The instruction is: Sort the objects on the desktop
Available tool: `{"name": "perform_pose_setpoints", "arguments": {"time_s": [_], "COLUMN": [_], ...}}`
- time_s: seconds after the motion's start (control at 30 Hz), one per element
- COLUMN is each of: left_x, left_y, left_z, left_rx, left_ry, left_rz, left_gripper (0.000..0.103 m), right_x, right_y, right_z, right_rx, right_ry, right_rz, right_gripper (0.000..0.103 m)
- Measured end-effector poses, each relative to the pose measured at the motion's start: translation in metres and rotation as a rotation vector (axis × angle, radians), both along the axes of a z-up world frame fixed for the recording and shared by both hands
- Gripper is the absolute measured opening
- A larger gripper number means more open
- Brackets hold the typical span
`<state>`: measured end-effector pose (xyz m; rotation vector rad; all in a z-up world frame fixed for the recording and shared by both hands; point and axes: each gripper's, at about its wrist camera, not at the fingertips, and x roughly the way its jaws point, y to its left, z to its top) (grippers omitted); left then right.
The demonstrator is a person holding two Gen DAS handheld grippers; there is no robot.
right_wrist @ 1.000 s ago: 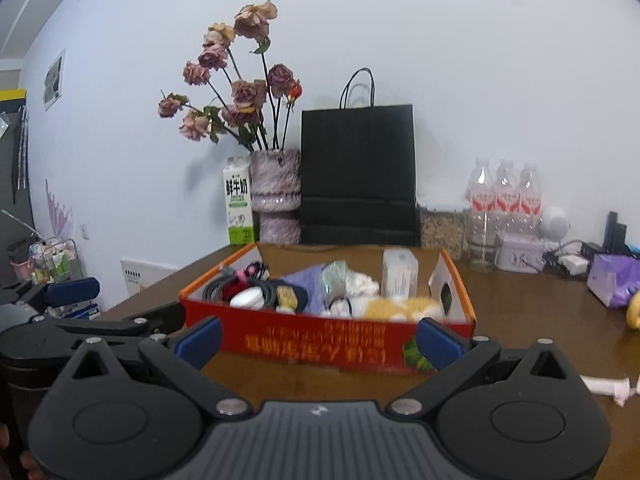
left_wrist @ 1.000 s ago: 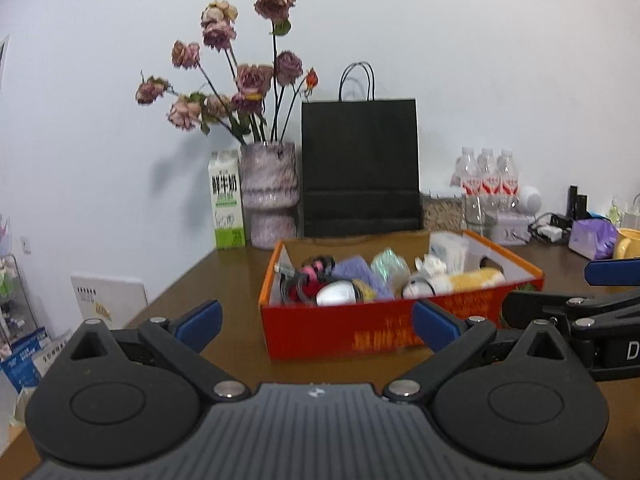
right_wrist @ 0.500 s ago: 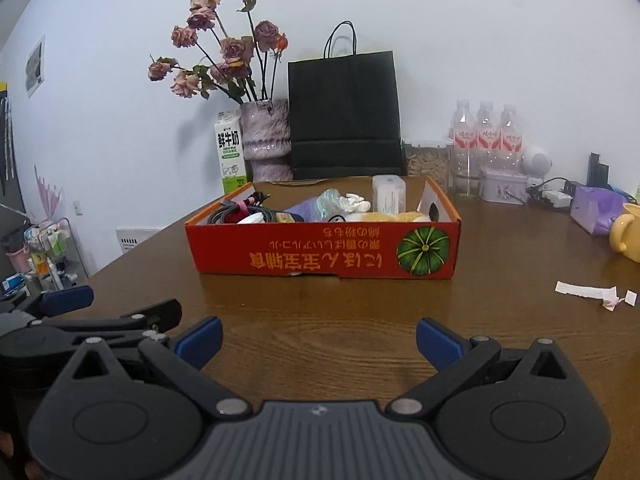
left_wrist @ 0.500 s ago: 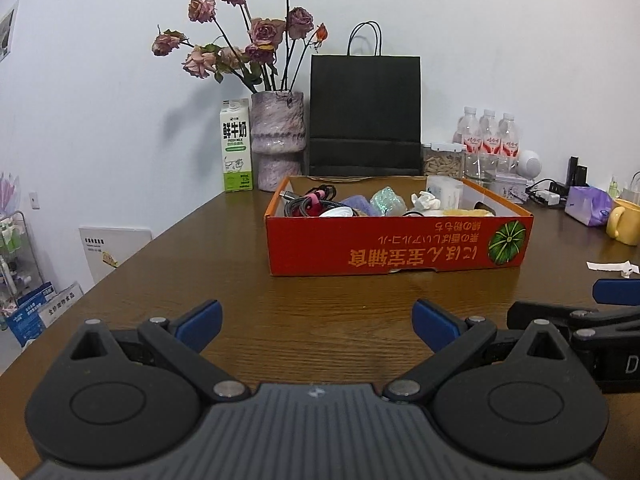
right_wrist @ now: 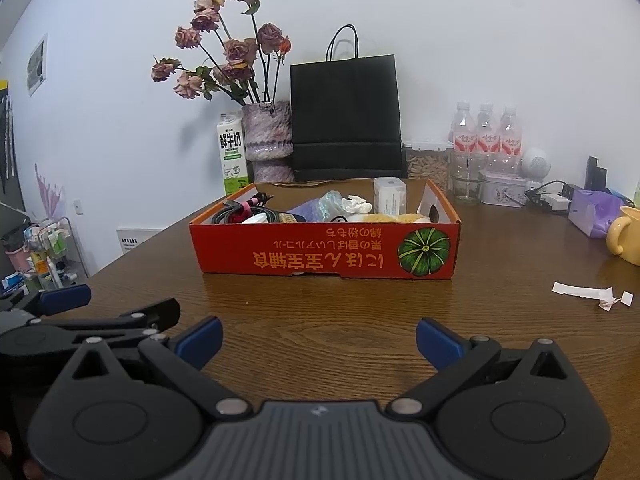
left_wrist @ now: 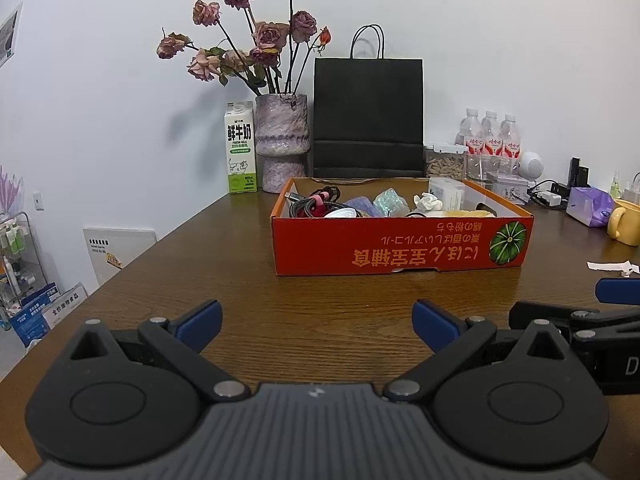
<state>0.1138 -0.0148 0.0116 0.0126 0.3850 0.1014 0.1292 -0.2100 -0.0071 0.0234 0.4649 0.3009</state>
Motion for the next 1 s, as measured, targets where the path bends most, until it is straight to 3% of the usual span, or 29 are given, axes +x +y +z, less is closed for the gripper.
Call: {"name": "perform_pose_setpoints", "arguments": {"time_s": [1.0], "left_x": [-0.0006], "left_y": [-0.0004], "left_z": [0.0017], "left_rx": [0.006], "left_ry": [-0.001], "left_rz": [0.003], "left_gripper": [0.103], "right_x": [-0.0014], "right_y": [-0.0034], "right_z": [0.0011], "right_rx": [-0.003], "right_ry": [-0.002], "right_rz": [-0.002], "right_gripper": [0.103]}}
